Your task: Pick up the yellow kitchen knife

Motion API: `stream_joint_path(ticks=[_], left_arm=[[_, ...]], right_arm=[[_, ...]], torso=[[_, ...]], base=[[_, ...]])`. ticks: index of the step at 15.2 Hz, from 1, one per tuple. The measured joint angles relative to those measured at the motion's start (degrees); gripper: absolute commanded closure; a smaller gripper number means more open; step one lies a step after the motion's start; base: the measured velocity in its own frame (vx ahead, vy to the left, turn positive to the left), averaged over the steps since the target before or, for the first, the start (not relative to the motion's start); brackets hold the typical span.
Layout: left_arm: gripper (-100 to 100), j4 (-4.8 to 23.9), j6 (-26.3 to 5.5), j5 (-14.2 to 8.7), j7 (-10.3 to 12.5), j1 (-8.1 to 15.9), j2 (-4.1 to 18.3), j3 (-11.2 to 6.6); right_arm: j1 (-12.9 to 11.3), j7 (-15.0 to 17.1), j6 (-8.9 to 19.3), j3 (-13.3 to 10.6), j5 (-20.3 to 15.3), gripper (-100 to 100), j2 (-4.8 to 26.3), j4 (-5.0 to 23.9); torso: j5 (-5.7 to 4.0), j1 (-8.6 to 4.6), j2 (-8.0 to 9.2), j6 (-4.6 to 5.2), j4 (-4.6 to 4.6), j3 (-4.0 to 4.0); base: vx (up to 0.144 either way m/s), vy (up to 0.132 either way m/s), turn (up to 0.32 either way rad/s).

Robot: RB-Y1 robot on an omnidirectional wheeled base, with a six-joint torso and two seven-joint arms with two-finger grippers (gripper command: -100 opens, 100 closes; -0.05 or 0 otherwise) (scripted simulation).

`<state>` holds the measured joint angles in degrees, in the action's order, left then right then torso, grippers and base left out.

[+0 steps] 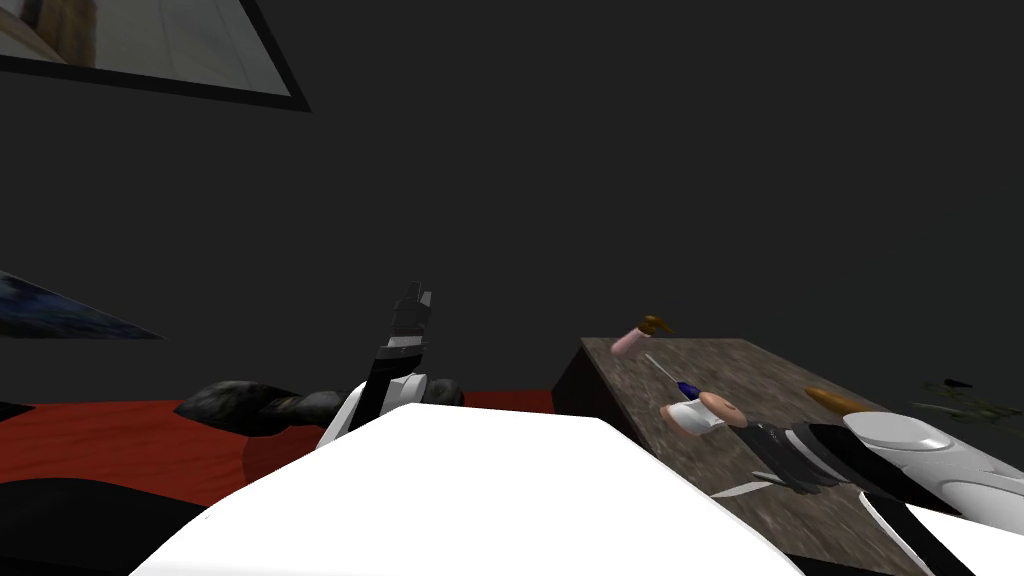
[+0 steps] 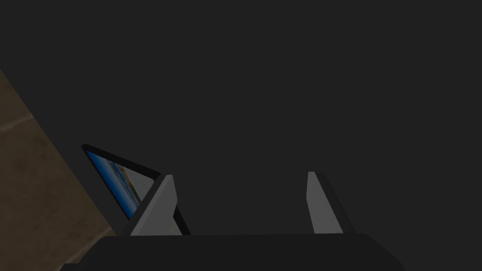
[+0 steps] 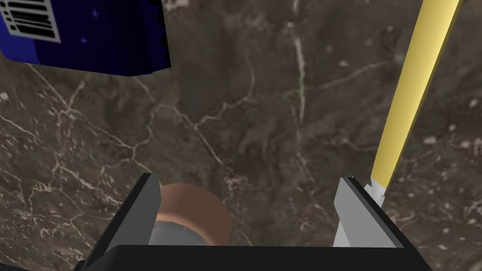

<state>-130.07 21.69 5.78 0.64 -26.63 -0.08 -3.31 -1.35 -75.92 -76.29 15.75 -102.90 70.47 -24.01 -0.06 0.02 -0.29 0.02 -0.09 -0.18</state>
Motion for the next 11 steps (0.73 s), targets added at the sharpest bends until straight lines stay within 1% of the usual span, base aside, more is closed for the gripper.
stream_joint_path(ticks=[1,3,4,5,7,8,9,11], left_arm=[[0,0.0,0.0,0.0,0.0,0.0,0.0,0.0],[0,0.0,0.0,0.0,0.0,0.0,0.0,0.0],[0,0.0,0.0,0.0,0.0,0.0,0.0,0.0],[0,0.0,0.0,0.0,0.0,0.0,0.0,0.0],[0,0.0,0.0,0.0,0.0,0.0,0.0,0.0],[0,0.0,0.0,0.0,0.0,0.0,0.0,0.0],[0,0.0,0.0,0.0,0.0,0.0,0.0,0.0],[0,0.0,0.0,0.0,0.0,0.0,0.0,0.0]], right_arm=[[-0.8,-0.5,-0.1,-0.4,-0.3,-100,0.1,1.0],[-2.3,-1.9,-0.2,-1.2,-0.9,-100,0.5,4.0],[2.8,0.1,-0.9,-0.1,0.0,-100,0.3,-1.3],[3.2,0.9,-1.3,-0.5,-0.3,-100,0.5,-2.0],[0.7,-1.0,-1.6,-1.9,-1.4,-100,1.0,0.7],[0.2,-1.5,-1.6,-2.1,-1.5,-100,1.0,1.8],[1.0,-1.3,-1.6,-1.8,-1.3,-100,1.0,1.7],[-0.1,-1.7,-1.6,-2.2,-1.6,-100,1.1,3.8]], torso=[[0.0,-0.01,0.02,-0.01,0.0,0.01],[-0.01,-0.04,0.07,0.01,0.01,0.04],[-0.03,-0.02,0.12,0.13,0.01,0.06],[-0.01,0.0,0.12,0.1,0.0,0.06],[-0.01,-0.01,0.15,0.09,0.01,0.07],[-0.02,-0.03,0.18,0.1,0.01,0.09],[-0.03,-0.05,0.22,0.12,0.02,0.12],[-0.03,-0.08,0.24,0.1,0.03,0.13]], base=[[0.007,0.01,0.005],[0.018,0.014,0.006],[0.03,0.019,-0.036],[0.019,0.017,-0.027],[0.005,0.008,0.002],[0.0,0.0,0.0],[0.0,0.0,0.0],[0.002,0.008,-0.012]])
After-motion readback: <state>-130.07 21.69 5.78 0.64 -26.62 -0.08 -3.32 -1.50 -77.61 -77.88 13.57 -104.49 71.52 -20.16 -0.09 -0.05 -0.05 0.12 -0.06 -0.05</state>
